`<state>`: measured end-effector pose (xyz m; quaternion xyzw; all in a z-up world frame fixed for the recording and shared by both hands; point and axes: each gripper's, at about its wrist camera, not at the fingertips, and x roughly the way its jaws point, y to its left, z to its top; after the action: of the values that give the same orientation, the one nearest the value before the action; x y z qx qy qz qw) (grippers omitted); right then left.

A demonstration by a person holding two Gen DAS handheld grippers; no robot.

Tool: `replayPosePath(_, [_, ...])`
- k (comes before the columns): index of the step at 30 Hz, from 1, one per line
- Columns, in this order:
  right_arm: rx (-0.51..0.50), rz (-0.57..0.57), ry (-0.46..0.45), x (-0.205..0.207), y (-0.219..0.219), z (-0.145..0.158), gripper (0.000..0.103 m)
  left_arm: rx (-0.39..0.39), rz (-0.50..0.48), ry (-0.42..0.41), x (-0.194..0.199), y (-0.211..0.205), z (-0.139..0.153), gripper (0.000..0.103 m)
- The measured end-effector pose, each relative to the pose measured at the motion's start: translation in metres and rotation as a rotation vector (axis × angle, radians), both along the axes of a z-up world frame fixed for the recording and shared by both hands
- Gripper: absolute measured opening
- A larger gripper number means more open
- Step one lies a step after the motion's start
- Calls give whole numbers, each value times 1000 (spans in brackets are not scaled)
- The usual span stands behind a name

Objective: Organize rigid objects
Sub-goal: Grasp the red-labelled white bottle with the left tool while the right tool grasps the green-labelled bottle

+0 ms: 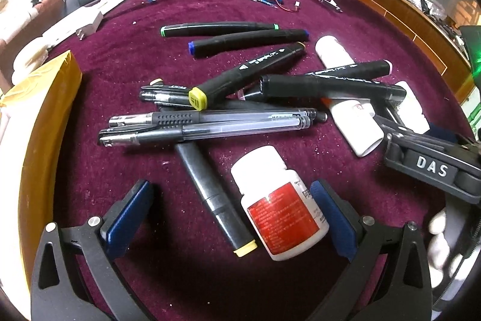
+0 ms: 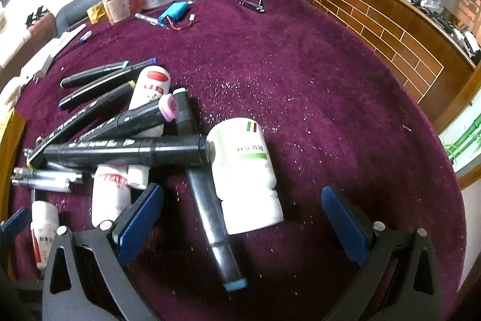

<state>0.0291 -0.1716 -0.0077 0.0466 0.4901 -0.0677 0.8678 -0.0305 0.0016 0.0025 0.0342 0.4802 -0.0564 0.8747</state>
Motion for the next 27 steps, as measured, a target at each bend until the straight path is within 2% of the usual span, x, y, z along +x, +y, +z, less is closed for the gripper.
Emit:
replayPosePath(2, [-45,-13,26,-5,0,5,101,-1,0,-5,0,0,0,103])
replayPosePath(4, [-79,-23,-28,-16,-2,23,101,-3,-1,-4,0,2,0,103])
replayPosePath(8, [-95,-67,-311,-52,-8,76,101,-12,-1,-4,-1,3,0,103])
replayPosePath(9, [-77,-70,-414,-62,-10,87,101,-12,-1,-4,0,3,0,103])
replayPosePath(10, [-52,-71,-451,-64,-13,92,101,-13,-1,-4,0,3,0,103])
replayPosePath(16, [94,-162,-354,-58,-44,80,98,2,-16,6,1,2,0,103])
replayPosePath(18, [98,-175,-347,-66,-52,74,98,2,-52,35,3,3,1,103])
replayPosePath(20, [69,-168,-350,-68,-50,70,98,-42,-98,80,3,11,6,101])
replayPosePath(21, [50,-157,-354,-66,-48,71,98,-100,-108,80,1,19,11,101])
replayPosePath(23, [33,-135,-361,-57,-43,67,98,-204,-112,27,-6,41,28,101])
replayPosePath(25, [81,-126,-369,-45,-47,60,98,-216,-120,-30,-7,53,39,101])
replayPosePath(27, [118,-136,-362,-35,-53,50,97,-190,-115,-53,-6,60,44,101])
